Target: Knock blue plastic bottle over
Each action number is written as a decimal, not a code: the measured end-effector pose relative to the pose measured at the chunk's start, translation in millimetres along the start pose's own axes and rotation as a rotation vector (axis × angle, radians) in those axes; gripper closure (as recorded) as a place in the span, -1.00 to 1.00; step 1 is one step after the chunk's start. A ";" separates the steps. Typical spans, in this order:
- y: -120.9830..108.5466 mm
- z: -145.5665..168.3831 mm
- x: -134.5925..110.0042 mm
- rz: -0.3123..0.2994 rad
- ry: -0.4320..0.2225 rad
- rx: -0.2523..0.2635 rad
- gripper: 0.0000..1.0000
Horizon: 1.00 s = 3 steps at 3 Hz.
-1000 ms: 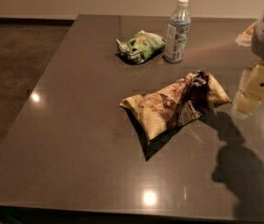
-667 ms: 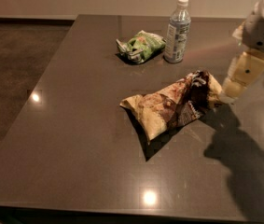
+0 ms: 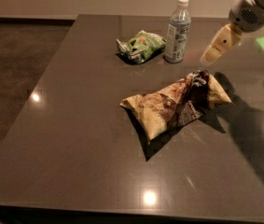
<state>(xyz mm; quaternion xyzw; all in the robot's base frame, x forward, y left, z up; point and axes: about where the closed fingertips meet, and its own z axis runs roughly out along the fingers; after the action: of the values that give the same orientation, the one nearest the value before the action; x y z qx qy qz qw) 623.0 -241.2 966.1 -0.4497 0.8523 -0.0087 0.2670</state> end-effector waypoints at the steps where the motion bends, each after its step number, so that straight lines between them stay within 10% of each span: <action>1: -38.9 32.6 -31.4 0.141 -0.147 0.022 -1.00; 3: -67.7 78.3 -70.2 0.257 -0.250 0.114 -1.00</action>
Offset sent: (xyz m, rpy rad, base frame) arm 0.1125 0.0317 -0.0077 0.3248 -0.1862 -0.1976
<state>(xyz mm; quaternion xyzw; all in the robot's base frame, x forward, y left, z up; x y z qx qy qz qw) 742.6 -209.8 947.6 -0.3188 0.8611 0.0334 0.3947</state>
